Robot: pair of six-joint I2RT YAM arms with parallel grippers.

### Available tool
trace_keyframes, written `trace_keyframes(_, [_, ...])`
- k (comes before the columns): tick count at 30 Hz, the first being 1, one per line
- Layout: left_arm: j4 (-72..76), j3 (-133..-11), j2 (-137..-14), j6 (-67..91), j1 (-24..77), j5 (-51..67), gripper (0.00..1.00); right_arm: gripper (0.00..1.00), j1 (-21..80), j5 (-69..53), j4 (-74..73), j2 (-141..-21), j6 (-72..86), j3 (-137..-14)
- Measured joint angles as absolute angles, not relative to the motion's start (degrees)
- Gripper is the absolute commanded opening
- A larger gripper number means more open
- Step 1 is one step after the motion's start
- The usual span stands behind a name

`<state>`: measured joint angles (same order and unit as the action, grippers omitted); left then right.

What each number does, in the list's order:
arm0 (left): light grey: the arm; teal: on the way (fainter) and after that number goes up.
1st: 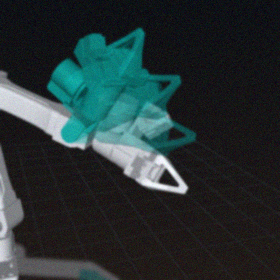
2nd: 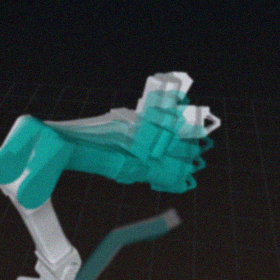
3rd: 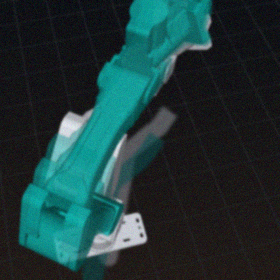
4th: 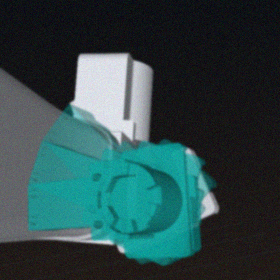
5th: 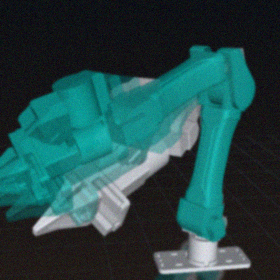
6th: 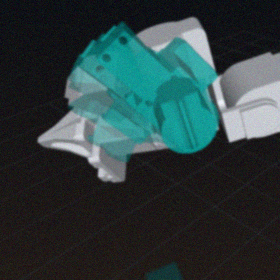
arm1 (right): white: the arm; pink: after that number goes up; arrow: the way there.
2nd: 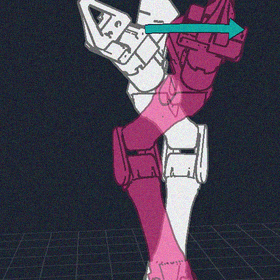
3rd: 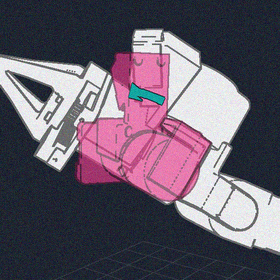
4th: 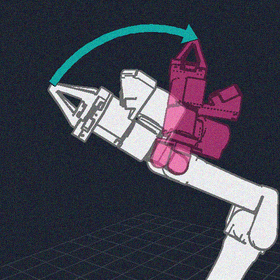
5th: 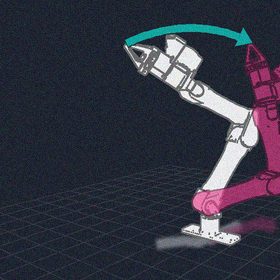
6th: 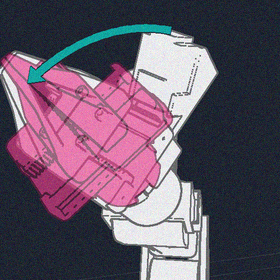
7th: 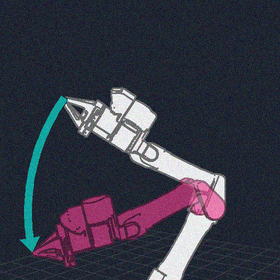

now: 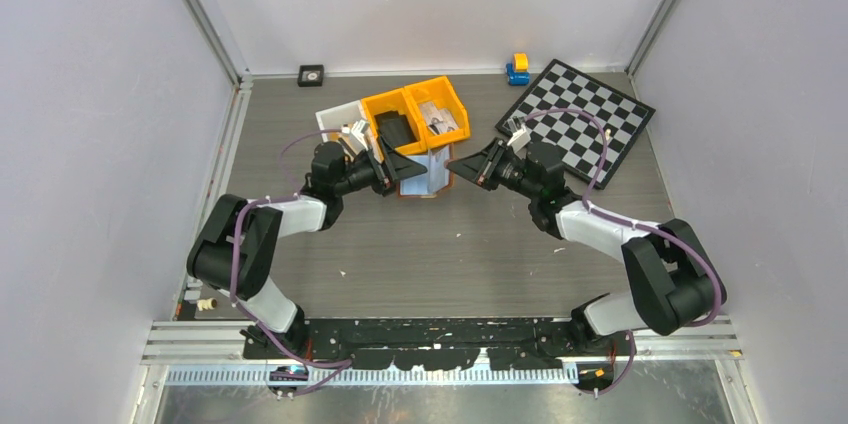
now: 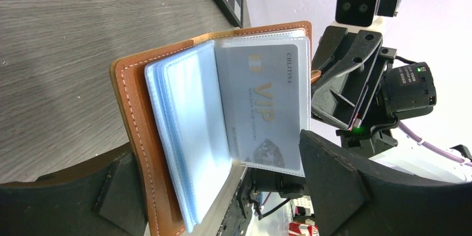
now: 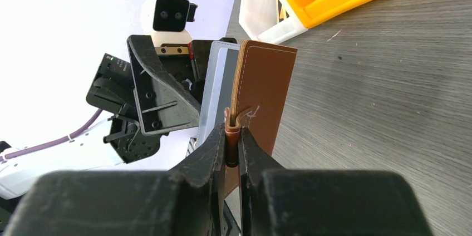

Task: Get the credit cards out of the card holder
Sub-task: Remove the credit card from the card holder.

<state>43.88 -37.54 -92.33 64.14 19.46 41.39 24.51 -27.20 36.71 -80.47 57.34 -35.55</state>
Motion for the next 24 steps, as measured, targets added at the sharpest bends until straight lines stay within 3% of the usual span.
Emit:
trace_keyframes(3, [44.2,-37.1,-92.2,64.3,19.3,41.4,0.99,0.00,24.4,-27.4,37.3,-80.8,57.6,-35.6])
trace_keyframes(15, [54.1,-33.3,-91.6,68.8,17.5,41.6,0.99,0.01,24.1,-28.0,38.7,-81.2,58.7,-35.3])
trace_keyframes(24, [56.8,-33.2,-91.6,70.1,17.3,41.9,0.47,0.00,24.1,-28.3,39.0,-81.4,58.8,-35.3])
